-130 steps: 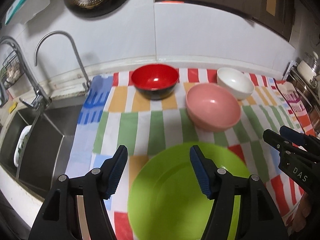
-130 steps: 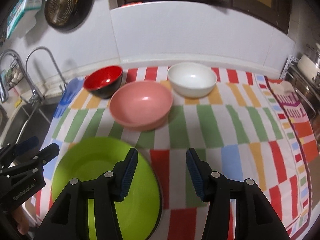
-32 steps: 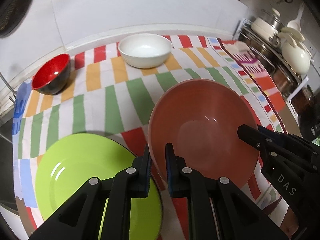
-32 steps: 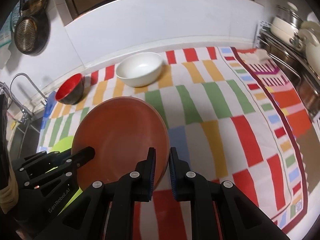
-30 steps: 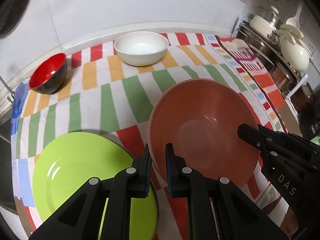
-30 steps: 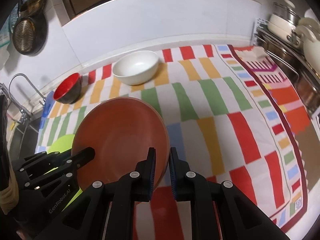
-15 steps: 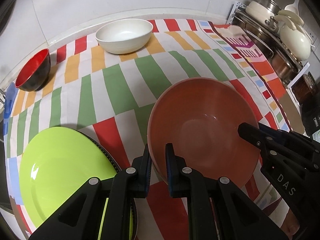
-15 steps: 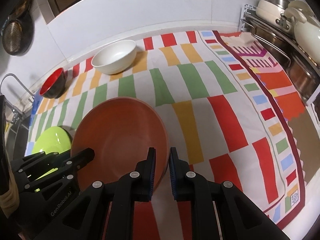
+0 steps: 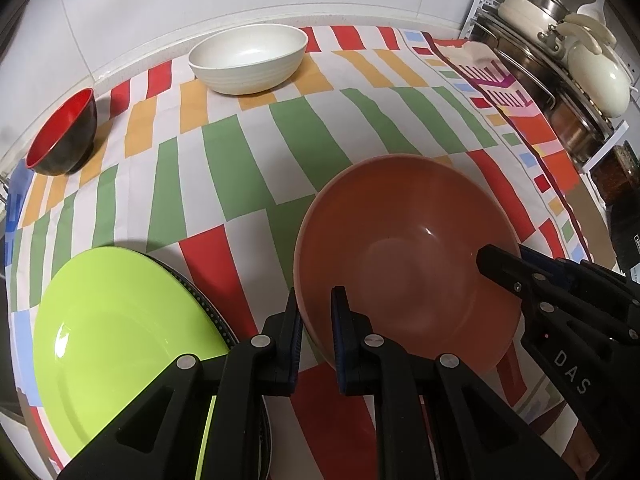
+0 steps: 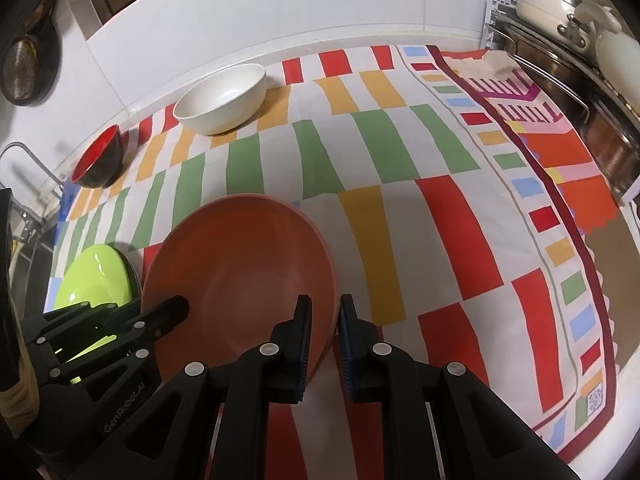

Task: Organize plates and bowls
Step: 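Lower the pink bowl onto the green plate and open both grippers, then move both grippers toward the white bowl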

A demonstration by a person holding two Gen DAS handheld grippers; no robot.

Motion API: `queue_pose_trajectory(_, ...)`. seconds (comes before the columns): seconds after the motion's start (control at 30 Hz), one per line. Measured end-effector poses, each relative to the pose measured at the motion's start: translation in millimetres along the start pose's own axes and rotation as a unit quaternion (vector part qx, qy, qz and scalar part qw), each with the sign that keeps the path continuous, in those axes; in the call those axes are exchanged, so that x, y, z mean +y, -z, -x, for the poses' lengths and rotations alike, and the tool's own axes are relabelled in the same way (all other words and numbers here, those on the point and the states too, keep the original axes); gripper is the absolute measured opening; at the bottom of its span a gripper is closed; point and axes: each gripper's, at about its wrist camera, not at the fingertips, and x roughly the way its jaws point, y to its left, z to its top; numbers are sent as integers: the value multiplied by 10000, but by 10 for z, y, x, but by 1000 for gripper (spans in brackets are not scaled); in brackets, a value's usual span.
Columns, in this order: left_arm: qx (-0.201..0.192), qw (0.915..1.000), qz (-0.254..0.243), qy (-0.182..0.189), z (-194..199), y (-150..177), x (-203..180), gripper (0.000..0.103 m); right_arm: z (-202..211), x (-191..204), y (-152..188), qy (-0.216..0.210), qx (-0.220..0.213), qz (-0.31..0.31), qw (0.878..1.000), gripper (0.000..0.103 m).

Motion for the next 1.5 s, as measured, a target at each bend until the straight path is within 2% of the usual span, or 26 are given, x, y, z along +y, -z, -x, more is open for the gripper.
queue_pose_trajectory(0.17, 6, 10000, 48, 66, 6, -12, 22, 15, -20, 1, -2, -5, 25, -13, 10000, 15)
queue_pose_trajectory(0.23, -34, 10000, 34, 68, 28, -21, 31, 21, -20, 4, -1, -4, 12, -22, 10000, 15)
queue_pose_trajectory(0.3, -102, 9999, 36, 59, 74, -33, 52, 36, -18, 4, -2, -31, -19, -23, 10000, 17)
queue_pose_trajectory(0.33, -177, 9998, 47, 57, 114, -39, 68, 37, -14, 4, -6, -46, -29, -28, 10000, 20)
queue_pose_trajectory(0.4, -284, 9996, 60, 27, 184, -52, 102, 42, 9, 2, -19, -79, -60, -57, 9999, 36)
queue_pose_trajectory(0.53, -519, 9986, 125, 7, 350, -113, 202, 51, 128, 35, -62, 3, -298, -45, 9995, 38)
queue_pose_trajectory(0.63, -755, 9970, 159, -81, 484, -173, 280, 61, 220, 65, -138, -27, -436, -67, 9990, 39)
queue_pose_trajectory(0.67, -823, 9964, 152, -114, 522, -195, 300, 65, 243, 74, -163, -38, -472, -69, 9989, 42)
queue_pose_trajectory(0.8, -973, 9949, 40, -271, 632, -302, 389, 68, 342, 156, -286, -50, -723, -2, 9974, 46)
queue_pose_trajectory(0.97, -1192, 9918, 128, -435, 741, -435, 567, 72, 374, 288, -471, -88, -869, 106, 9961, 47)
queue_pose_trajectory(1.1, -1382, 9885, 167, -597, 825, -563, 700, 73, 395, 396, -635, -38, -1007, 144, 9948, 56)
queue_pose_trajectory(1.33, -1615, 9834, 210, -802, 891, -791, 873, 77, 369, 572, -928, -120, -1148, 323, 9928, 56)
queue_pose_trajectory(1.5, -1644, 9826, 228, -838, 841, -980, 986, 78, 316, 659, -1141, -204, -1209, 434, 9915, 56)
